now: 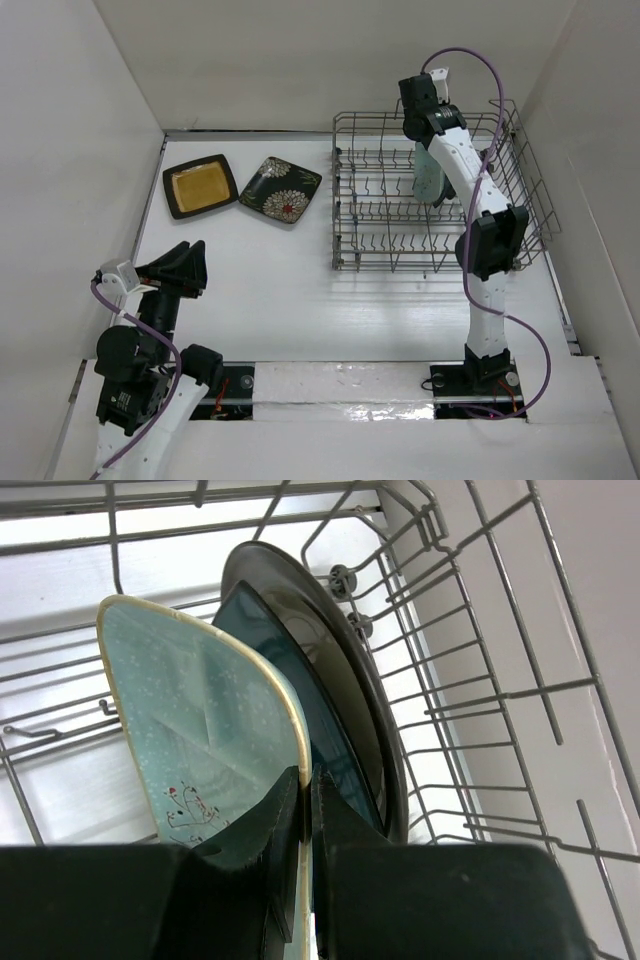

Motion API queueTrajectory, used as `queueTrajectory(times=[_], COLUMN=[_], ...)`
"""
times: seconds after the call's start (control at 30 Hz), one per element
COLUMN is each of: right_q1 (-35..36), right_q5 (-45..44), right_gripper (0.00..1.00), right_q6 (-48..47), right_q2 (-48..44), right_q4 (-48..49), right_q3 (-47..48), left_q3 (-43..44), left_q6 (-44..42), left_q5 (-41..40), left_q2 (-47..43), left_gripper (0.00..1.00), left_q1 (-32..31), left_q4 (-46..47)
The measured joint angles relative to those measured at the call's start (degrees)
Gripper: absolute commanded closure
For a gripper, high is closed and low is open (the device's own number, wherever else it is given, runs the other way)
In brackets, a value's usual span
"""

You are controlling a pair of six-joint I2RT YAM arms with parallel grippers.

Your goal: Load the plates into the dish rack

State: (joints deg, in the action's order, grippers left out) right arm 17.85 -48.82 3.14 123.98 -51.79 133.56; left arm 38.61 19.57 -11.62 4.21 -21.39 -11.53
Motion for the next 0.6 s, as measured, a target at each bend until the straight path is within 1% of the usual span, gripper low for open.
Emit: queueTrajectory(times=[0.3,0.6], right_q1=[-0.15,-0.17], right_q5=[-1.64,-3.63], right_gripper=[1.0,1.0], right_q6=[1.36,-0.83], right_q2=[0.55,6.29], right_q4=[-0.24,-0.59], right_q3=[0.24,6.19], left_q3=[0.0,0.0], left_q6=[0.0,0.0], left_q5=[0.0,0.0], left_q2=[0.09,0.17], left_gripper=[0.64,0.63], left_q1=[0.0,0.0], left_q4=[-0.13,-0.35])
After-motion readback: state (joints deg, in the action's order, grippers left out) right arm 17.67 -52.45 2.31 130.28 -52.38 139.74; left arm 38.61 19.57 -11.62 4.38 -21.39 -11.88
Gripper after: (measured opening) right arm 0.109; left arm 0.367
